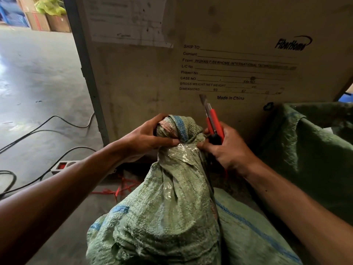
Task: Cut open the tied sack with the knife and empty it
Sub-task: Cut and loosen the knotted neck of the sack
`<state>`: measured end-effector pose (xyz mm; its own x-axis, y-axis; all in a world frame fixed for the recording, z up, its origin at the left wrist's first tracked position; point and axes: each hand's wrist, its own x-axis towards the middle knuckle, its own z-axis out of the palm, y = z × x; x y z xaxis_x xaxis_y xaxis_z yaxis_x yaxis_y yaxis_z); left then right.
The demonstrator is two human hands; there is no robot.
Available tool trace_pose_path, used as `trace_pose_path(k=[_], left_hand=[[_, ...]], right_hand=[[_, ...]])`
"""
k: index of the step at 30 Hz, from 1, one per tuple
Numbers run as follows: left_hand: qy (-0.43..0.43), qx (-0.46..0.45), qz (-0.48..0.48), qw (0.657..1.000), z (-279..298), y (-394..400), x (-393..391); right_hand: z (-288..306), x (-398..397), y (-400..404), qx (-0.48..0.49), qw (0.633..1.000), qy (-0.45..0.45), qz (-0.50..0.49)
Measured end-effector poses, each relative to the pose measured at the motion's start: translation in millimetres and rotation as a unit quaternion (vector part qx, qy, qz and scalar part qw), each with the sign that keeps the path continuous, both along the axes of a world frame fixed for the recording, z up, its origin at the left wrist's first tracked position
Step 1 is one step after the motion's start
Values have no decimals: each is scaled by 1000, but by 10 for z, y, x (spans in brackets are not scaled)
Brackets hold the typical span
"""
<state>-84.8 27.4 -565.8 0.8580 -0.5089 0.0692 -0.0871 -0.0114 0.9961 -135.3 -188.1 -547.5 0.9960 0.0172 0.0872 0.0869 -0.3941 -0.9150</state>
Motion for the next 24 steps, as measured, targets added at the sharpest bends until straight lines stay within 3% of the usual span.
trace_pose_path(k=[4,6,9,12,15,24], left_hand=[[55,-50,6,997,18,5,7],[19,14,77,997,22,-8,42],[-4,111,219,970,-32,-14,117],[6,136,271,953,-122,2,159],[-20,143,292,945,-150,8,153],[-78,147,288,943,-142,-38,96]], right_hand=[[16,-3,-62,-29,998,6,-50],[55,-32,-51,-59,996,27,-60],[180,-87,22,-117,990,54,-57],[320,-183,109,-151,979,137,4],[379,-278,203,-179,964,187,60],[347,-358,332,-211,967,129,59]])
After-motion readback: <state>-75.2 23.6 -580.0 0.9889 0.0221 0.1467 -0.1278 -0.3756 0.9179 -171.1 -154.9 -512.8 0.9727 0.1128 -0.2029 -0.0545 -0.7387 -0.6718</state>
